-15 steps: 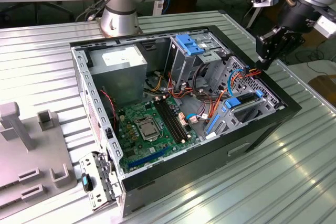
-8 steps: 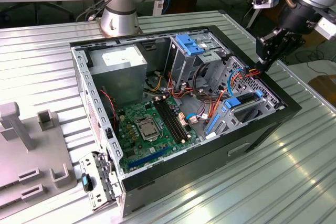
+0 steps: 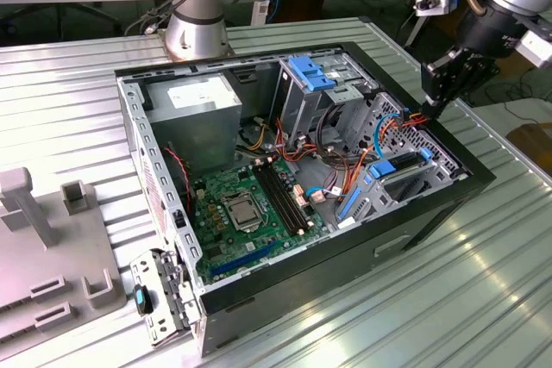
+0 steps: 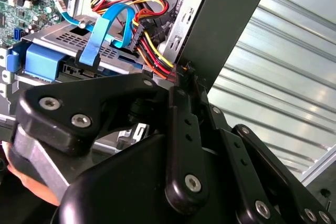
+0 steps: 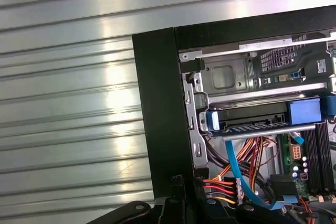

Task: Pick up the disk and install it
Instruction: 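Insert the first disk wire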

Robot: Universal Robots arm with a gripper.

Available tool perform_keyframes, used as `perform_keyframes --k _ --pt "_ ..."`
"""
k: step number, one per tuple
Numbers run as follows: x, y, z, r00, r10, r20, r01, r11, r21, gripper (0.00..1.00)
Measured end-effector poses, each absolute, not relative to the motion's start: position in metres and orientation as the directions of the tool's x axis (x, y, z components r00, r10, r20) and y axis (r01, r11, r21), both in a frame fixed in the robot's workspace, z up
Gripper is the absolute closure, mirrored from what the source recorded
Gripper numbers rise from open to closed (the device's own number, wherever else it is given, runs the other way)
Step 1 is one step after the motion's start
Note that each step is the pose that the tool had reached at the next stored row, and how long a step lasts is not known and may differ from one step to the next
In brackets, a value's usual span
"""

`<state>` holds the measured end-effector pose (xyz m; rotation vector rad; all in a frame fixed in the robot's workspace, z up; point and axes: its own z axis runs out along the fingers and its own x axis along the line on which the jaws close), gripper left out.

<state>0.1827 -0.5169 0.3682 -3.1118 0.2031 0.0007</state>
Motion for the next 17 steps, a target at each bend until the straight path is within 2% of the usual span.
perform_keyframes --k 1,9,11,12,17 --pt "0.1827 -0.5169 0.3680 0.992 -0.130 -0.001 -0.130 -0.991 -0.023 0.84" --pt "0.1827 -0.5169 0.3664 0.992 -0.130 0.003 -0.130 -0.991 -0.024 0.84" --pt "0.1826 -0.5170 0.3658 0.991 -0.130 0.002 -0.130 -0.991 -0.025 0.83" --pt "0.1826 -0.5169 0.3664 0.992 -0.130 0.003 -0.130 -0.991 -0.024 0.76" --pt "0.1826 -0.5170 0.3664 0.992 -0.130 0.003 -0.130 -0.991 -0.024 0.76"
